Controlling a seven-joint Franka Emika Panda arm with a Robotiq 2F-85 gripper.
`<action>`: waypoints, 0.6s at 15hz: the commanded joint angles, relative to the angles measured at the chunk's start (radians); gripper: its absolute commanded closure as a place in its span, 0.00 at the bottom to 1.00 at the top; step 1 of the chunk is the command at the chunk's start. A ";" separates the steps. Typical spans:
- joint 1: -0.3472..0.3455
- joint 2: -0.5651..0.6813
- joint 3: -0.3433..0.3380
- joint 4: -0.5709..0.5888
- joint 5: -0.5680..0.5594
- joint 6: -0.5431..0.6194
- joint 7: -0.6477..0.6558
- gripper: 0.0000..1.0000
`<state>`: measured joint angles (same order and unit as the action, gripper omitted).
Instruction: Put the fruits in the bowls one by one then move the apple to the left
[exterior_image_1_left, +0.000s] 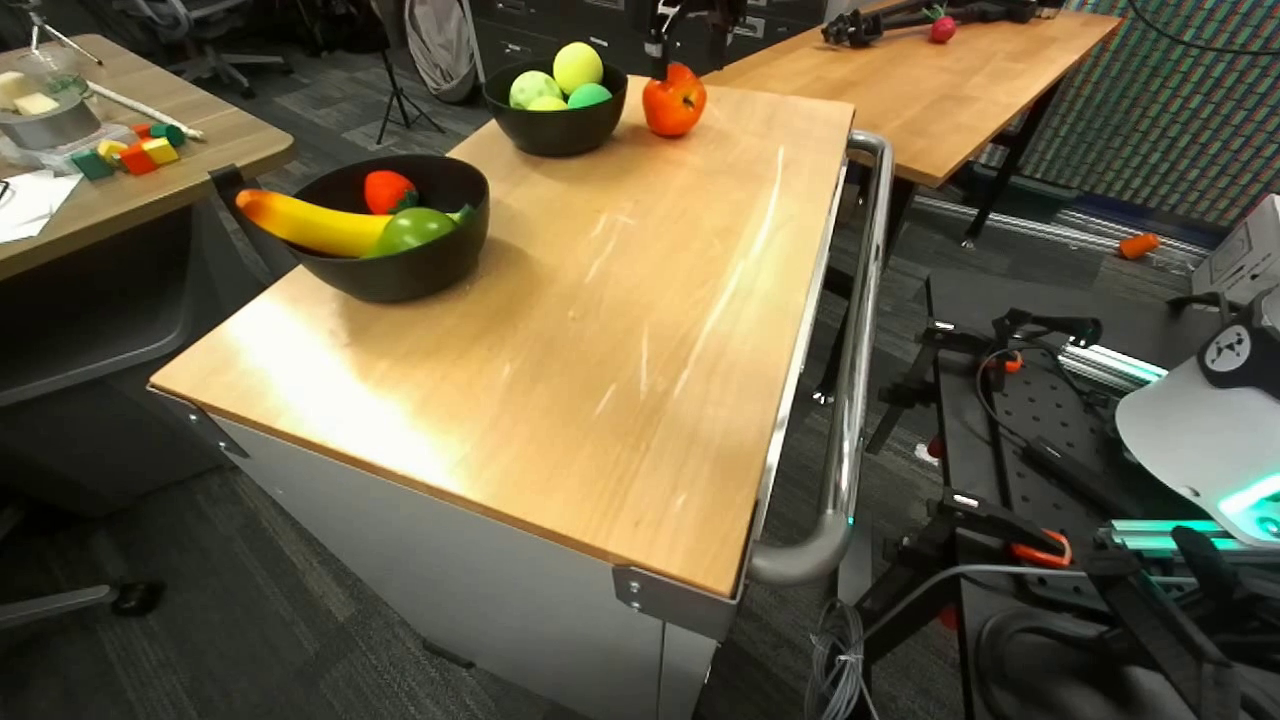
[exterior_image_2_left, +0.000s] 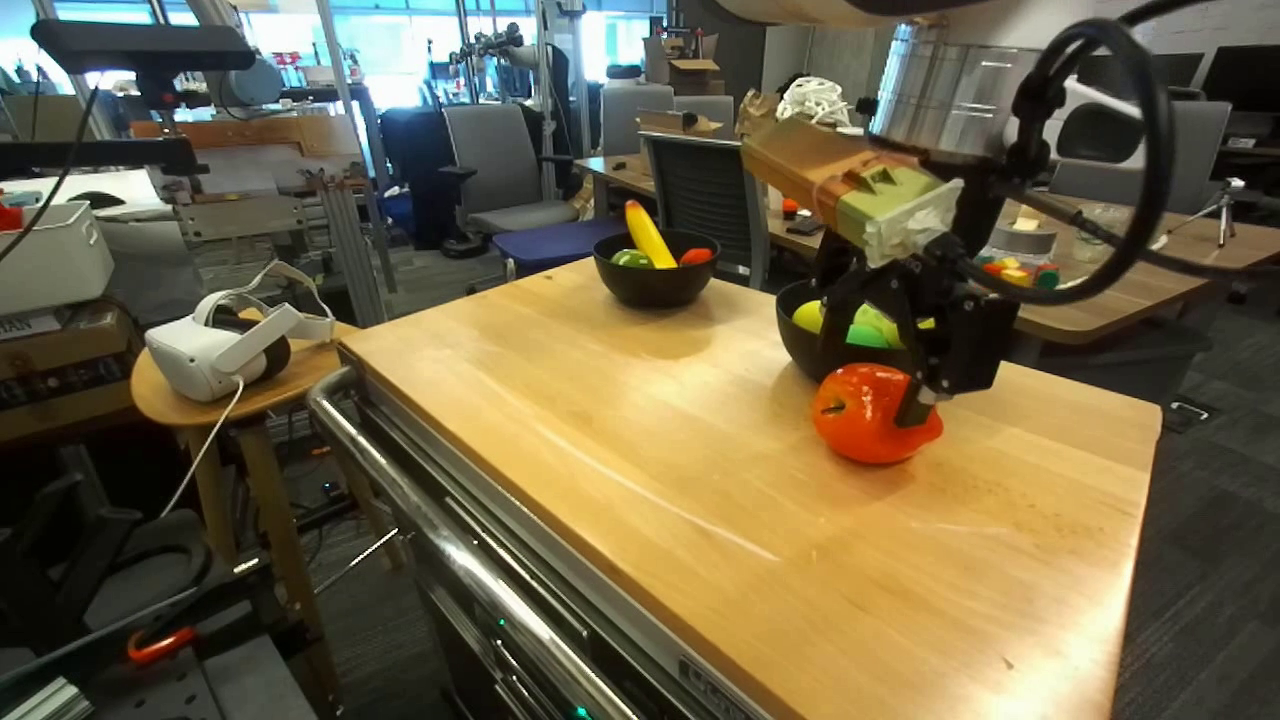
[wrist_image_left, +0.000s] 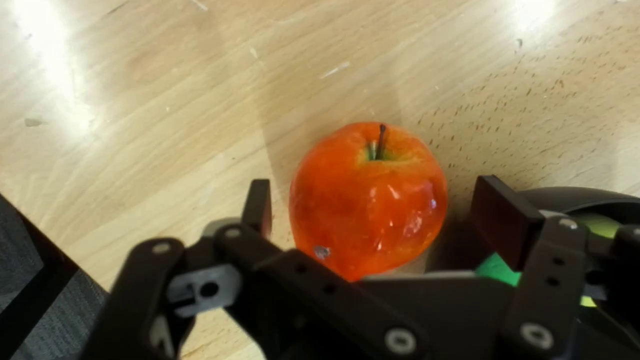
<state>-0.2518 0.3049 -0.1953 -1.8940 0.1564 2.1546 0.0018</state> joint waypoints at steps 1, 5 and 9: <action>-0.008 0.033 0.003 0.011 0.020 0.033 0.008 0.00; -0.008 0.064 0.005 0.012 0.016 0.042 0.014 0.00; -0.007 0.088 0.011 0.025 0.016 0.046 0.012 0.00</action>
<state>-0.2532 0.3780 -0.1933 -1.8923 0.1578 2.1886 0.0100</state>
